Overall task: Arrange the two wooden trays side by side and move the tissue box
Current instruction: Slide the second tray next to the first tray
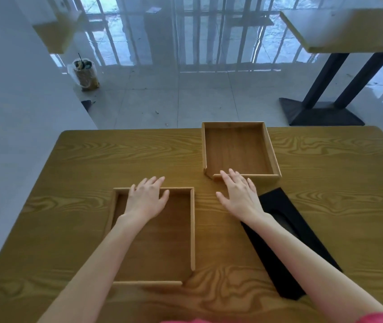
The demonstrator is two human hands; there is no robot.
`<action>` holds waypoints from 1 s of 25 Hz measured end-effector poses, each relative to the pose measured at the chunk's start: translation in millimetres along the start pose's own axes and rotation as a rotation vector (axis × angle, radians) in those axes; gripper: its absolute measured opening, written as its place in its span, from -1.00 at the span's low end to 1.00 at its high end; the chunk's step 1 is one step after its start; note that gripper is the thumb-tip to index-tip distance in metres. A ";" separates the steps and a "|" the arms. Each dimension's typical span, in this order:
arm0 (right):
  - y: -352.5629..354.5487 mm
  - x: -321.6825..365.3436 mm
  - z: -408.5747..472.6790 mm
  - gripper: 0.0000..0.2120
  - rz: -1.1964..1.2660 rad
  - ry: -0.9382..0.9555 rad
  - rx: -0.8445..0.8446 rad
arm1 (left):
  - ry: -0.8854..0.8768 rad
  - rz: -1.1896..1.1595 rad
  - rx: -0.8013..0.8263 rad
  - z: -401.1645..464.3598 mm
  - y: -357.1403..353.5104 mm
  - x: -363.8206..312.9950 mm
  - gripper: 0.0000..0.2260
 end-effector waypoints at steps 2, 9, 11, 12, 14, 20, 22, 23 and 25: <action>-16.7 14.1 -19.4 -0.42 0.011 0.003 0.045 | 0.056 0.005 0.018 -19.4 -3.3 21.1 -0.50; -65.6 52.3 -61.7 -0.39 0.023 -0.031 0.191 | 0.220 -0.036 0.090 -74.3 -23.1 87.4 -0.41; -74.4 59.5 -71.1 -0.37 0.038 -0.053 0.207 | 0.252 -0.060 0.118 -84.2 -30.0 99.7 -0.39; -77.5 61.7 -75.3 -0.37 0.042 -0.063 0.212 | 0.267 -0.071 0.129 -88.2 -33.5 104.9 -0.38; -81.8 64.5 -82.1 -0.36 0.050 -0.083 0.209 | 0.289 -0.096 0.137 -95.0 -38.6 112.1 -0.36; -87.6 63.6 -91.3 -0.39 0.077 -0.207 0.161 | 0.303 -0.270 0.068 -103.9 -41.8 116.9 -0.36; -88.4 61.3 -92.1 -0.46 0.104 -0.262 0.146 | 0.374 -0.349 0.046 -101.6 -44.2 122.6 -0.37; -88.8 60.0 -91.9 -0.49 0.122 -0.284 0.142 | 0.419 -0.373 0.042 -100.6 -45.4 126.0 -0.39; -89.4 58.0 -91.0 -0.55 0.161 -0.316 0.126 | 0.483 -0.390 0.034 -99.3 -46.9 132.3 -0.45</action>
Point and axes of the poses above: each hand's wrist, its own z-axis towards the middle knuckle, its own y-axis out of the back of the hand, x = y × z, the point moved 3 cm from there along z, towards the middle knuckle, and after that the axes turned 11 degrees about -x, right-handed, at the moved point
